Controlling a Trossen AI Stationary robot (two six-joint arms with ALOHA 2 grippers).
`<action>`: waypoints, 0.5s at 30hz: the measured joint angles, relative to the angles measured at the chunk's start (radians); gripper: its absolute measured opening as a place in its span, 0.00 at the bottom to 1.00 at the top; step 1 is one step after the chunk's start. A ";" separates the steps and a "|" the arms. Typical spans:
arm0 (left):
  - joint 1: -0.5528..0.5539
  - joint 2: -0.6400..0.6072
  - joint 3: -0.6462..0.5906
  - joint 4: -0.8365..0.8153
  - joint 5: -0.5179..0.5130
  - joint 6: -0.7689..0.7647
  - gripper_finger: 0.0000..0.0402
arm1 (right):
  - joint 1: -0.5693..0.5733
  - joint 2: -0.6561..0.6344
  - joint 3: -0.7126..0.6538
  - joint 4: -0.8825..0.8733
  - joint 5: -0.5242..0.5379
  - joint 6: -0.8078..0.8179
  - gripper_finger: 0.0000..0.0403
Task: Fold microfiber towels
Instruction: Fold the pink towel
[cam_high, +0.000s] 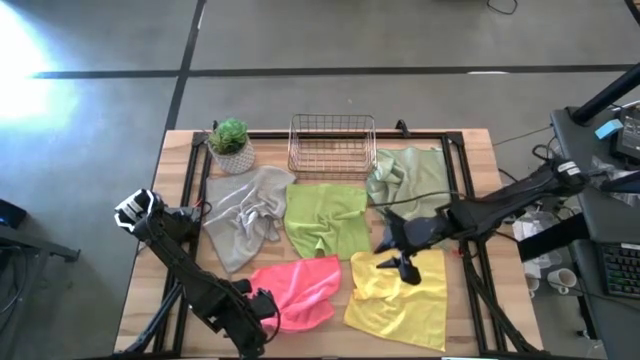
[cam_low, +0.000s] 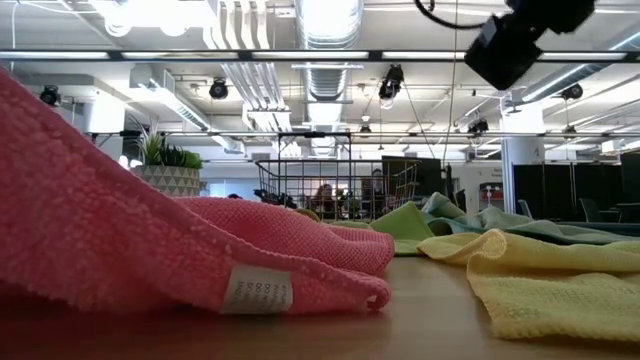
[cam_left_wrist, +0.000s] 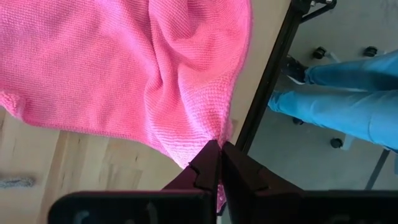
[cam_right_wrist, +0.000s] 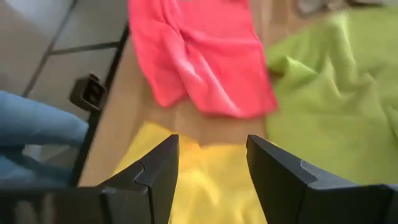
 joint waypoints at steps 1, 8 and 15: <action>0.000 0.000 0.000 -0.003 0.000 0.000 0.00 | 0.008 0.025 0.011 -0.007 0.000 -0.003 0.44; 0.003 0.000 -0.004 -0.015 0.000 0.001 0.00 | 0.058 0.195 0.146 -0.006 0.000 -0.069 0.44; 0.005 0.000 -0.004 -0.016 -0.011 0.039 0.00 | 0.070 0.369 0.303 -0.011 -0.001 -0.118 0.44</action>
